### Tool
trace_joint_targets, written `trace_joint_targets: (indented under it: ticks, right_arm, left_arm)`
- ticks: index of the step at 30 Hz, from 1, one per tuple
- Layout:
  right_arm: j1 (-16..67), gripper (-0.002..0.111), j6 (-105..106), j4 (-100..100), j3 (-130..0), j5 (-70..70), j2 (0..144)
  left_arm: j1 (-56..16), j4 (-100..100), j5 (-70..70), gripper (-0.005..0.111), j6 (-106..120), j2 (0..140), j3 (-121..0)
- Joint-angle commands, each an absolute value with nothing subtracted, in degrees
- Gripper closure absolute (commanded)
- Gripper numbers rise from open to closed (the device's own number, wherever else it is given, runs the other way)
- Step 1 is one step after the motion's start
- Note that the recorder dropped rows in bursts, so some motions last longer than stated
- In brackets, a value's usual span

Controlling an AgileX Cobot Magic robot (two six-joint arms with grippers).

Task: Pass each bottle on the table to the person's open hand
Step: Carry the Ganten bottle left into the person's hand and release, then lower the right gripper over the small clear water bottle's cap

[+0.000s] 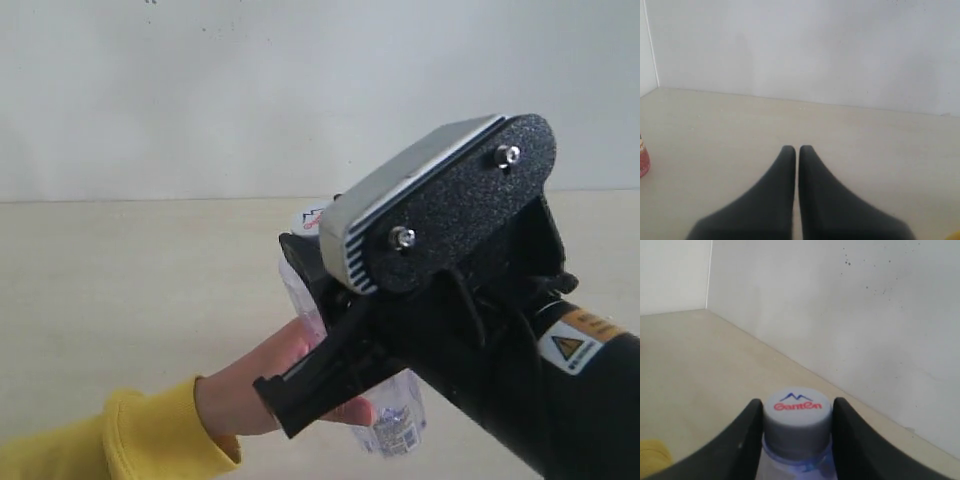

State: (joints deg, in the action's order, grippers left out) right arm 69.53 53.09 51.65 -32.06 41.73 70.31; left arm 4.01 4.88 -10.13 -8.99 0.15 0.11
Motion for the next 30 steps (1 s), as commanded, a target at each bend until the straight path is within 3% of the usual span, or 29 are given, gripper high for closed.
trace_joint_targets:
  ticks: [1, 3, 4, 6, 10, 18, 23, 30]
  right_arm:
    - [69.61, 0.089, 51.18, 51.95, -32.89, 44.80, 70.40]
    - [69.61, 0.066, 52.96, 54.17, -32.89, 46.54, 69.28]
    - [69.61, 0.044, 54.69, 57.00, -32.89, 48.20, 68.29]
    - [69.61, 0.023, 56.69, 63.00, -32.89, 51.37, 66.63]
    - [69.61, 0.033, 66.36, 73.33, -32.89, 58.85, 61.35]
    - [68.02, 0.034, 80.98, 81.08, -32.46, 62.92, 55.24]
    - [55.82, 0.034, 72.19, 77.75, -27.25, 52.44, 55.24]
    - [36.36, 0.034, 54.28, 55.54, -23.96, 32.21, 57.36]
  left_arm:
    - [4.16, 4.91, -10.26, 0.103, -9.24, 0.00, 0.00]
    - [4.16, 4.91, -10.26, 0.103, -9.24, 0.00, 0.00]
    - [4.16, 4.91, -10.26, 0.103, -9.24, 0.00, 0.00]
    - [4.16, 4.91, -10.26, 0.103, -9.24, 0.00, 0.00]
    - [4.16, 4.91, -10.26, 0.103, -9.24, 0.00, 0.00]
    - [4.16, 4.91, -10.26, 0.103, -9.24, 0.00, 0.00]
    - [4.16, 4.91, -10.26, 0.103, -9.24, 0.00, 0.00]
    - [4.16, 4.91, -10.26, 0.103, -9.24, 0.00, 0.00]
